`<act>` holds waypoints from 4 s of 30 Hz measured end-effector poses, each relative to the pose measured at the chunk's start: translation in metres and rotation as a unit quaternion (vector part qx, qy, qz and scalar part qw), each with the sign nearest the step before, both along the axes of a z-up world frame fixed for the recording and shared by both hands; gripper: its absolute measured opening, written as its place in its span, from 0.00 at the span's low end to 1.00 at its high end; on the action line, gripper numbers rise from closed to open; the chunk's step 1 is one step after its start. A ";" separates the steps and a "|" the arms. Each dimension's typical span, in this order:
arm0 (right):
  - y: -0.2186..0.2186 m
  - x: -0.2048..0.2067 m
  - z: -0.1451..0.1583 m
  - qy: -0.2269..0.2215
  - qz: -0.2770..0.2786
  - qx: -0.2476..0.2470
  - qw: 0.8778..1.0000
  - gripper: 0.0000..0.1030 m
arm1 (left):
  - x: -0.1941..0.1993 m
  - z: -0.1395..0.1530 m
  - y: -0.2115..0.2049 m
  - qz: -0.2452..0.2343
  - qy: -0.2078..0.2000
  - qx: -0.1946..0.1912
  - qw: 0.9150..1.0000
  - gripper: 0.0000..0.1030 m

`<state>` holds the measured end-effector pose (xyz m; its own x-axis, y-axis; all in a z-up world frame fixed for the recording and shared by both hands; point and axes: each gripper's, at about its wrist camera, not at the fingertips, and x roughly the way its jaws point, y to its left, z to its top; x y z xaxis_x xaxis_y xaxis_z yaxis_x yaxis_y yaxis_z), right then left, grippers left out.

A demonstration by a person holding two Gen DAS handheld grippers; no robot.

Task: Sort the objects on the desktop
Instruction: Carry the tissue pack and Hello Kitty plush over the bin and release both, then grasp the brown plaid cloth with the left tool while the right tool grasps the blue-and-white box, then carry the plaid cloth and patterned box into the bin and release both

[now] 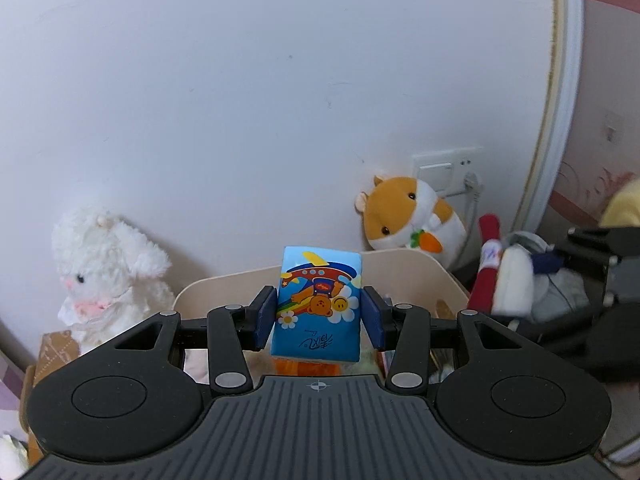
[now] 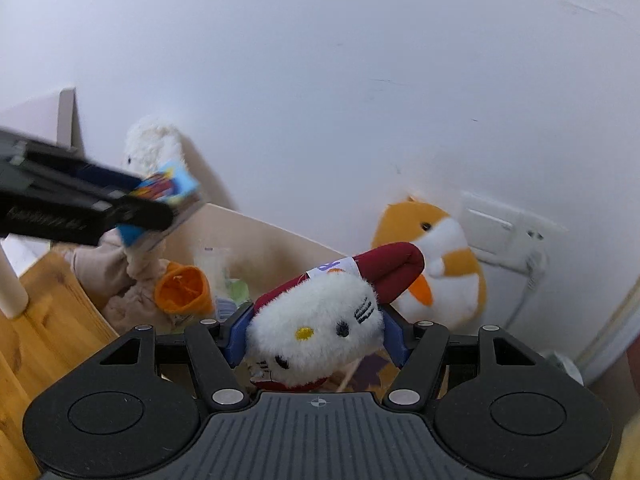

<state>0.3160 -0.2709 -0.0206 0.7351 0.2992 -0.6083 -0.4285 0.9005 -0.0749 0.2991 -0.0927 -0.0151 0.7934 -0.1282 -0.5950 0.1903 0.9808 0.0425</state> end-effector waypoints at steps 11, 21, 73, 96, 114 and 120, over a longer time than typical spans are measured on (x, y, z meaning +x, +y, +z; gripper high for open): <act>0.036 0.037 -0.038 0.045 0.057 -0.029 0.997 0.61 | 0.055 -0.044 -0.010 0.046 0.071 -0.006 0.996 0.46; 0.029 0.032 -0.042 0.052 0.074 -0.037 0.995 0.74 | 0.043 -0.043 -0.009 0.034 0.051 0.028 0.998 0.69; 0.022 -0.071 -0.101 0.178 -0.042 0.030 0.983 1.00 | -0.084 -0.165 0.011 -0.091 0.275 0.013 0.957 0.32; 0.096 -0.030 -0.141 0.205 -0.055 0.018 0.977 0.91 | -0.077 -0.167 0.088 0.034 0.270 -0.014 0.962 0.33; 0.055 -0.068 -0.128 0.184 -0.050 0.007 0.982 0.68 | -0.095 -0.158 0.090 0.022 0.260 -0.022 0.965 0.26; 0.029 -0.092 -0.107 0.152 -0.029 0.000 0.988 0.68 | -0.105 -0.124 0.091 0.017 0.222 -0.030 0.974 0.26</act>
<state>0.2238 -0.2419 -0.1272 0.5337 0.2614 -0.8042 -0.3788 0.9242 0.0491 0.1944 -0.0021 -0.1394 0.4630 -0.1518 -0.8733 0.1444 0.9850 -0.0946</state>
